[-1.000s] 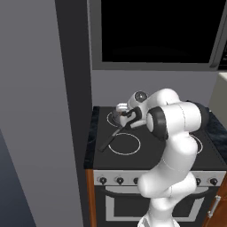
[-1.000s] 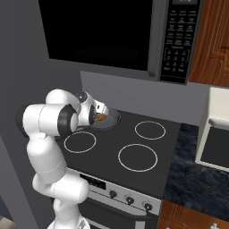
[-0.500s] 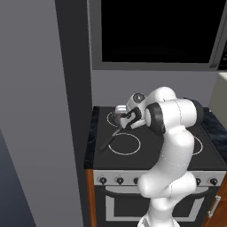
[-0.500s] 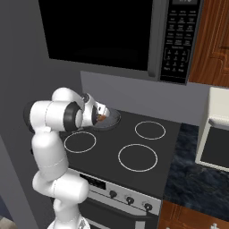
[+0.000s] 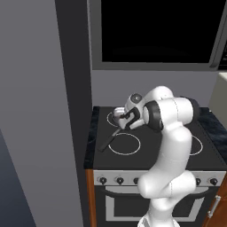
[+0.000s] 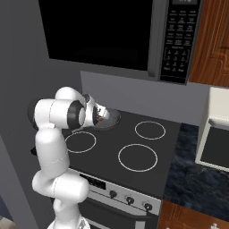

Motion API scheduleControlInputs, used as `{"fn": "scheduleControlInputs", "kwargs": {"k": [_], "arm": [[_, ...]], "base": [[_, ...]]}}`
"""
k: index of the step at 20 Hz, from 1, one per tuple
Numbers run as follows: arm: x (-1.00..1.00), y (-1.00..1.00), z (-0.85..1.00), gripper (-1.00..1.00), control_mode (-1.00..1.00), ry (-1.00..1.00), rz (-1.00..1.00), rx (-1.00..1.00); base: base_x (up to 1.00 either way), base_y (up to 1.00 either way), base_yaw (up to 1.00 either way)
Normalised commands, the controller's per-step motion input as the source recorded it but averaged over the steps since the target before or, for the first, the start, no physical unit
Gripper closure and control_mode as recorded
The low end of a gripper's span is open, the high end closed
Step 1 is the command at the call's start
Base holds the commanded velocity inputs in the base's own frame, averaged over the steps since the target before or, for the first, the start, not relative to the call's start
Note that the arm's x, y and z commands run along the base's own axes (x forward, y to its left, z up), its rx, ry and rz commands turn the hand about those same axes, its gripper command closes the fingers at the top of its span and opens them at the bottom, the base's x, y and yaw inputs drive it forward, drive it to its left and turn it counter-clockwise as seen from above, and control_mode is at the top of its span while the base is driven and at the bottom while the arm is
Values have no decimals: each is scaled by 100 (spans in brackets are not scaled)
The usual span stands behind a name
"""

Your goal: Take the chicken drumsticks from the pan and place one on each plate on the dining counter.

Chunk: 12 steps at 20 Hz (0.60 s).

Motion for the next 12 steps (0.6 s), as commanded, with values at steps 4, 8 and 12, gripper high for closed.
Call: {"fn": "scheduleControlInputs", "kwargs": {"k": [4,8,12], "arm": [[21,0,-5,-100,-100,13,0,0],[22,0,-3,-100,-100,14,0,0],[24,0,-1,-100,-100,3,0,0]], "base": [[0,0,0],[0,0,0],[0,0,0]]}}
